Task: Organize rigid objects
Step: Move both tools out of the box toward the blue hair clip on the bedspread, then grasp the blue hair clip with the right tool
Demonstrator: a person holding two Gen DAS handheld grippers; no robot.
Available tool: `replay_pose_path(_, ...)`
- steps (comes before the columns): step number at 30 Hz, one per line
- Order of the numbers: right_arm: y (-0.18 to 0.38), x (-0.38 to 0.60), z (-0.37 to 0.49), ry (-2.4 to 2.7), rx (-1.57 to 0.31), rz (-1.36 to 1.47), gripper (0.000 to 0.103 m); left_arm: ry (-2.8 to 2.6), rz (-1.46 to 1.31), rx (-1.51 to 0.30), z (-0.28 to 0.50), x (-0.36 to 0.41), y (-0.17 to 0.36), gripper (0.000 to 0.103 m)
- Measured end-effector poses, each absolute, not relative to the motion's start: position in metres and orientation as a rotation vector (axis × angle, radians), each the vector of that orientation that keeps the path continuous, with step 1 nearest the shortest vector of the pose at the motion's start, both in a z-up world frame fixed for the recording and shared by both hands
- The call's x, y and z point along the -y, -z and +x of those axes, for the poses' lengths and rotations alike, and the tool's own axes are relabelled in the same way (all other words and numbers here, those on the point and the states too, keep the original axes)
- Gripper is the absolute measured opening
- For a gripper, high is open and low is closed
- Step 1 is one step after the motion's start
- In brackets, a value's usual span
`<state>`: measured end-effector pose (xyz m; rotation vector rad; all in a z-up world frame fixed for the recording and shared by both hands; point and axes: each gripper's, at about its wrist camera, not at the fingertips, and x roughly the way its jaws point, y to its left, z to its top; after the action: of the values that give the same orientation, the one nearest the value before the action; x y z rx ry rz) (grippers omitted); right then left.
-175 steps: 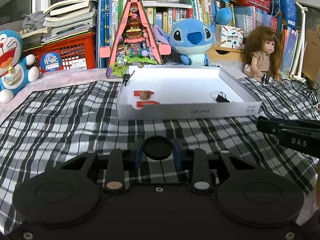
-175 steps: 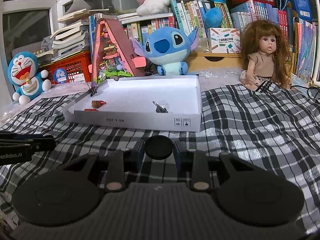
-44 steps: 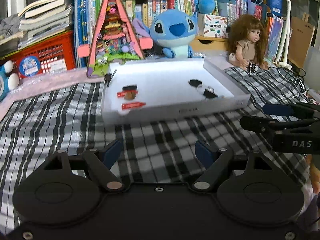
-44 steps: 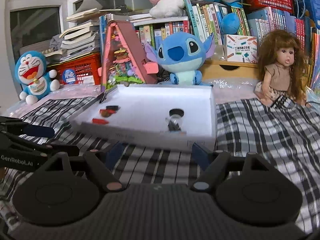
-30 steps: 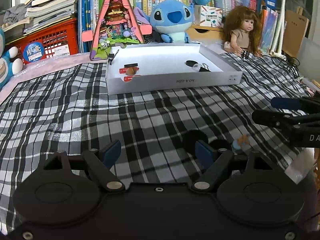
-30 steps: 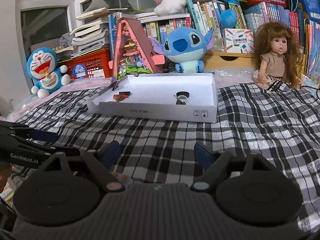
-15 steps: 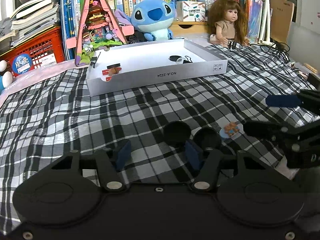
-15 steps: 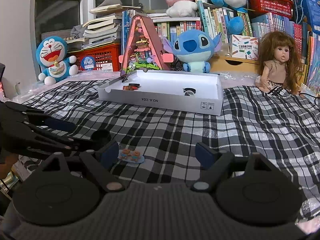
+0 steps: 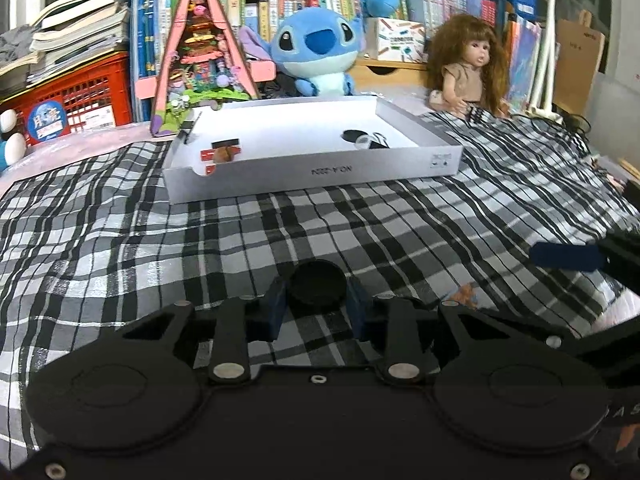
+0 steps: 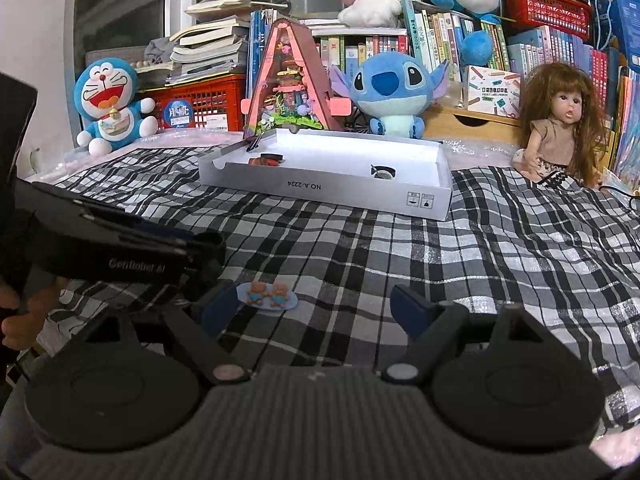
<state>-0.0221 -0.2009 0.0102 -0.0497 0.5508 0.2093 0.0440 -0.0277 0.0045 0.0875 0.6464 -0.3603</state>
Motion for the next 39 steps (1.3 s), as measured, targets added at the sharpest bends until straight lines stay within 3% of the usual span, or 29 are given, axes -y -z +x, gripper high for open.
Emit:
replay_pose_path(10, -0.007, 0.194, -0.02, -0.222, -0.553, -0.016, 0.09, 0.299, 0.062, -0.644, 0.043, 0.011, -0.008, 0.03)
replay_pose_path(27, 0.001, 0.181, -0.018, -0.185, -0.576, -0.012, 0.071, 0.265, 0.047, -0.649, 0.038, 0.003, -0.007, 0.03)
replay_pose_path(39, 0.007, 0.174, -0.02, -0.114, -0.546, -0.024, 0.075, 0.239, 0.029, -0.653, 0.034, -0.002, -0.002, 0.03)
